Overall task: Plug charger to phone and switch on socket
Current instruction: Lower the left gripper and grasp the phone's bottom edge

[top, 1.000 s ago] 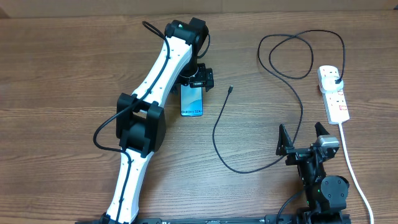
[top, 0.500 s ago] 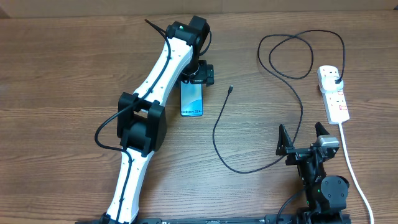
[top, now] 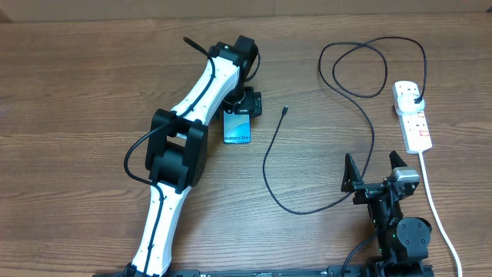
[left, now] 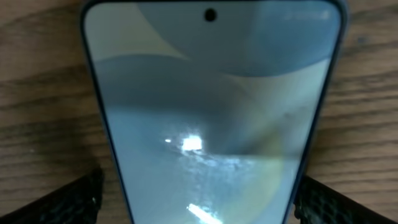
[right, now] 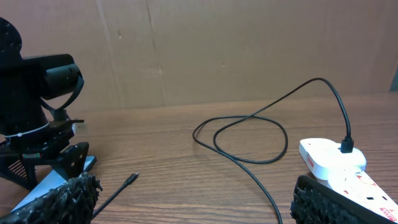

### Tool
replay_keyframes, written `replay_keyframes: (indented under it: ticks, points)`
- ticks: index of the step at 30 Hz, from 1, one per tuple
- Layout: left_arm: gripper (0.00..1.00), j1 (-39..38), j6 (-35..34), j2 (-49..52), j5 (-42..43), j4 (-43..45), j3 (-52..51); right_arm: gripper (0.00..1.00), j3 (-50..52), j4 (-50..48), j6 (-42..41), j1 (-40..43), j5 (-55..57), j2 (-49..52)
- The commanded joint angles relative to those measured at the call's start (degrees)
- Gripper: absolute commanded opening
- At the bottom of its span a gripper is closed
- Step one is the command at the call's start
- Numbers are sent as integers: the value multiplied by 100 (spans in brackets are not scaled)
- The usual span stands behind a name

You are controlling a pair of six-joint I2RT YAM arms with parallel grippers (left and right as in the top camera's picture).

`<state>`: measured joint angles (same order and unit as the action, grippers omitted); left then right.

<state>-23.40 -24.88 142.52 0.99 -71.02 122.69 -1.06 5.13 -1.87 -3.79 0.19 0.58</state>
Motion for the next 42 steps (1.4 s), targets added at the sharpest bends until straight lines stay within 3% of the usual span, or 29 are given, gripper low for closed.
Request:
replay_keyframes:
  ticks: [1, 33, 42]
  points:
    - [100, -31, 46, 63, 4, 208, -363, 100, 61, -31, 22, 7, -31, -42]
    - [98, -37, -258, 63, 31, 225, -629, 100, 61, -31, 22, 7, -31, -42]
    - [89, -37, -258, 63, 31, 210, -632, 100, 61, -31, 22, 7, -31, -42]
